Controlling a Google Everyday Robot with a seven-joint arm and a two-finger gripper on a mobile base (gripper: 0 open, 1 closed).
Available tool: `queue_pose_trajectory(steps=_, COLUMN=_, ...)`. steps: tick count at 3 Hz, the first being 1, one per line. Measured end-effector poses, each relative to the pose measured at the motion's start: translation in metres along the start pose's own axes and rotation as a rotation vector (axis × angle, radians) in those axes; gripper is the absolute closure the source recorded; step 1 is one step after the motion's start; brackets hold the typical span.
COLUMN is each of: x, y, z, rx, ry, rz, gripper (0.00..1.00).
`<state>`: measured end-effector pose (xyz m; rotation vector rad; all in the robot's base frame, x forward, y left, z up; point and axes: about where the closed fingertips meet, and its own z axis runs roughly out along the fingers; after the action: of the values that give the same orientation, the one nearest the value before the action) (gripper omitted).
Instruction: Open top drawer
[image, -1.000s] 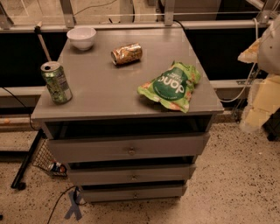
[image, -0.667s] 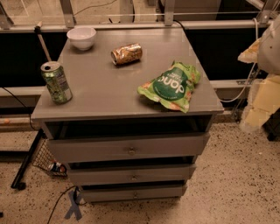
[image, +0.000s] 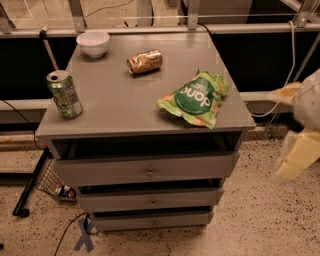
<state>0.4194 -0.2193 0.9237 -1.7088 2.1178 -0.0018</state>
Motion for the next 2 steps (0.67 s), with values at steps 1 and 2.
queue_pose_trajectory(steps=1, x=0.0089, y=0.0174, z=0.0385, rx=-0.032, ry=-0.043, rz=-0.034, gripper=0.00)
queue_pose_trajectory(steps=2, x=0.0129, y=0.0190, z=0.0474, rx=-0.044, ry=-0.046, rz=-0.038, gripper=0.00)
